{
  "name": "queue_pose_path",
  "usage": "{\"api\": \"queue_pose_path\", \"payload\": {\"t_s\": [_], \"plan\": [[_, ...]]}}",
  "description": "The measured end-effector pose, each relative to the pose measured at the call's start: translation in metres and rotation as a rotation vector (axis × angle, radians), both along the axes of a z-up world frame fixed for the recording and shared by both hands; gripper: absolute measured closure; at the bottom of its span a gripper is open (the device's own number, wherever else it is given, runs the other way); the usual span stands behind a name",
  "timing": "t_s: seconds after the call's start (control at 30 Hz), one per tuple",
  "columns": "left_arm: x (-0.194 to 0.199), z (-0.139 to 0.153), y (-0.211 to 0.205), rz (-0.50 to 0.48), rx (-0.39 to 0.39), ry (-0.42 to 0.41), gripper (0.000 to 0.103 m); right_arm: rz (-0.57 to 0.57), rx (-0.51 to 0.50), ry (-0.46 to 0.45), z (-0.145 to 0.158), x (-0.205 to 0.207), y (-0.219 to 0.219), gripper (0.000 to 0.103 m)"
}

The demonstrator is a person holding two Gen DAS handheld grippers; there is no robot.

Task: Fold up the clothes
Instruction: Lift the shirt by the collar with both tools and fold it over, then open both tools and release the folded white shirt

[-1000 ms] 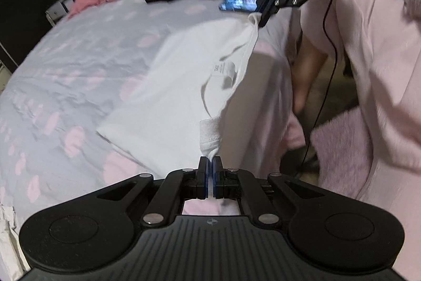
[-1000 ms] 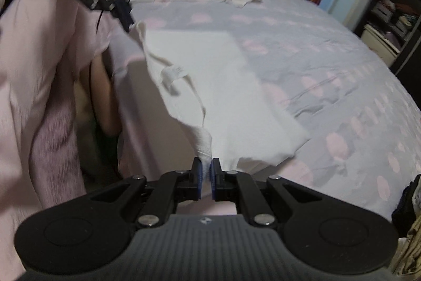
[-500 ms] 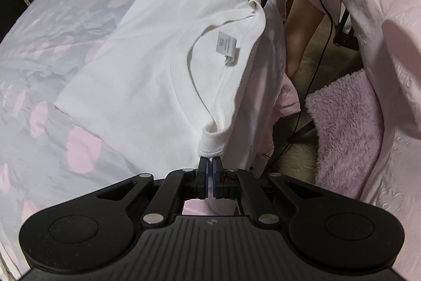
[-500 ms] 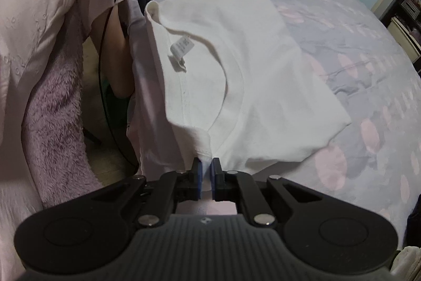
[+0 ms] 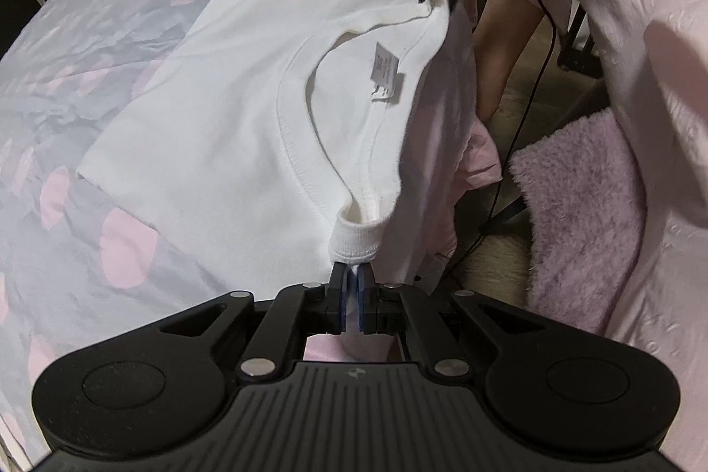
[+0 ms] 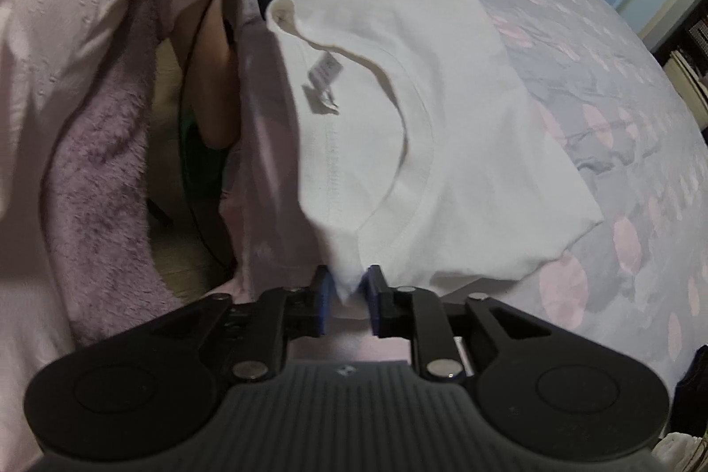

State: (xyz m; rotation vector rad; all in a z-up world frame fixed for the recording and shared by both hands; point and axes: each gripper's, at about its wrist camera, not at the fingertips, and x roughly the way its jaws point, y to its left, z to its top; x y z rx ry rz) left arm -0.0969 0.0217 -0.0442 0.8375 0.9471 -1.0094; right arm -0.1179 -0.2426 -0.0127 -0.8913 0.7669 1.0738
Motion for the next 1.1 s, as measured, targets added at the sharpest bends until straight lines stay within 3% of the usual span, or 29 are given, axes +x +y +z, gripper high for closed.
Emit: {"api": "queue_pose_path", "payload": {"t_s": [0.17,0.3,0.53,0.7,0.9,1.1], "plan": [[0.000,0.015,0.002,0.001,-0.026,0.055,0.097,0.031,0.016,0.059,0.012,-0.006,-0.006,0.077],[-0.001,0.034,0.003,0.003,-0.079,0.106,0.088,0.047,0.023,0.088,0.027,-0.010,-0.010,0.077],[0.032,0.065,0.010,0.189,-0.269,0.060,0.086,-0.213,0.200,0.030,0.055,0.022,-0.013,0.077],[0.063,0.072,0.006,0.316,-0.342,-0.011,0.086,-0.362,0.250,-0.006,0.054,0.052,-0.005,0.081],[0.098,0.064,-0.003,0.382,-0.305,-0.069,0.086,-0.395,0.260,0.008,0.045,0.087,0.003,0.082],[0.134,0.043,0.007,0.453,-0.266,-0.076,0.088,-0.435,0.241,0.051,0.030,0.127,0.000,0.082]]}}
